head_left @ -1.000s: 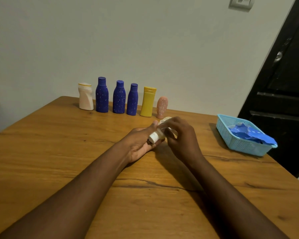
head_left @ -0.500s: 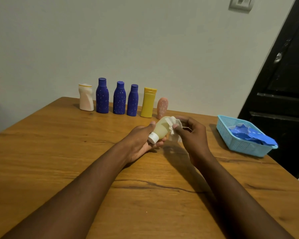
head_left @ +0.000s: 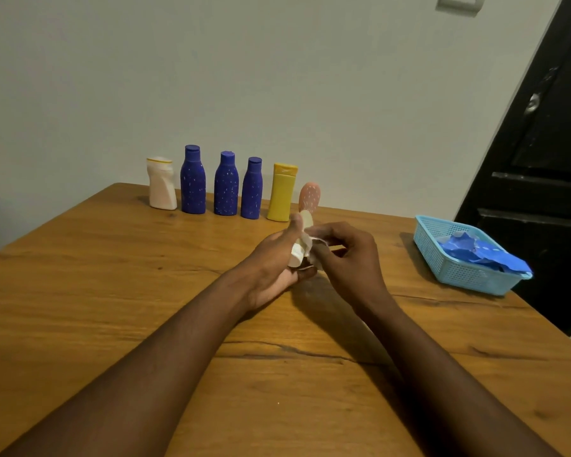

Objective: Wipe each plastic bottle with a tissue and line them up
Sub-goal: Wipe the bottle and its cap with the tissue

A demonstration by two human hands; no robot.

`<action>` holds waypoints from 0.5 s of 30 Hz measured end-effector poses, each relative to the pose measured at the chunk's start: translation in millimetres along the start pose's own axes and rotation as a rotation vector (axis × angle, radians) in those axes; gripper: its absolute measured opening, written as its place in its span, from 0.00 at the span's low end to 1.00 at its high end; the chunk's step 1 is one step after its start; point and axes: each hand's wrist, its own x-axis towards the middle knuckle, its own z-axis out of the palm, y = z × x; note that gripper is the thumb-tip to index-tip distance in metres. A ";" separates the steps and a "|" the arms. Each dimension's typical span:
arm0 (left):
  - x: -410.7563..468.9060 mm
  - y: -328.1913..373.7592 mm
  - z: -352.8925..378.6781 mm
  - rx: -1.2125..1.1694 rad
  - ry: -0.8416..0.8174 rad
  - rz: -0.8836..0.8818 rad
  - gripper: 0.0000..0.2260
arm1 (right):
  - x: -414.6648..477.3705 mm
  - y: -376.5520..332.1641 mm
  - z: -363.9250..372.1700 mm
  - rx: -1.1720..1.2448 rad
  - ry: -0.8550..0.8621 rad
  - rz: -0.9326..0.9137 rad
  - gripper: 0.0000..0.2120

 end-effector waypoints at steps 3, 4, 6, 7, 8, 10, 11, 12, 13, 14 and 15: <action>1.8 3.9 -3.8 -0.083 0.075 -0.070 0.25 | -2.4 -1.2 0.6 -0.062 -0.067 -0.120 0.10; 2.2 4.1 -5.0 -0.081 0.102 -0.084 0.26 | -3.4 -2.2 0.9 -0.076 -0.108 -0.161 0.11; 2.4 4.5 -7.4 -0.064 0.142 -0.094 0.26 | -4.7 -3.0 2.2 -0.108 -0.161 -0.217 0.13; 2.5 4.5 -7.7 -0.050 0.147 -0.098 0.25 | -4.4 -2.6 2.9 -0.127 -0.165 -0.232 0.13; 1.6 4.6 -7.1 -0.033 0.145 -0.105 0.24 | -3.7 -1.7 3.3 -0.145 -0.157 -0.242 0.13; -1.0 4.4 -5.1 -0.001 0.133 -0.117 0.20 | -1.6 -0.8 3.3 -0.181 -0.118 -0.249 0.13; -2.0 4.0 -3.9 0.016 0.123 -0.122 0.18 | -0.3 -0.2 2.5 -0.197 -0.087 -0.245 0.13; -2.6 3.1 -2.5 0.035 0.117 -0.124 0.17 | 1.4 0.8 0.8 -0.213 -0.048 -0.239 0.13; -3.2 1.9 -0.8 0.053 0.115 -0.123 0.16 | 3.2 2.4 -1.5 -0.229 0.000 -0.231 0.13; -4.1 1.2 0.9 0.069 0.114 -0.124 0.16 | 5.8 4.9 -4.0 -0.240 0.052 -0.216 0.12; -4.3 0.5 2.6 0.083 0.113 -0.127 0.16 | 8.3 8.4 -7.0 -0.242 0.100 -0.193 0.11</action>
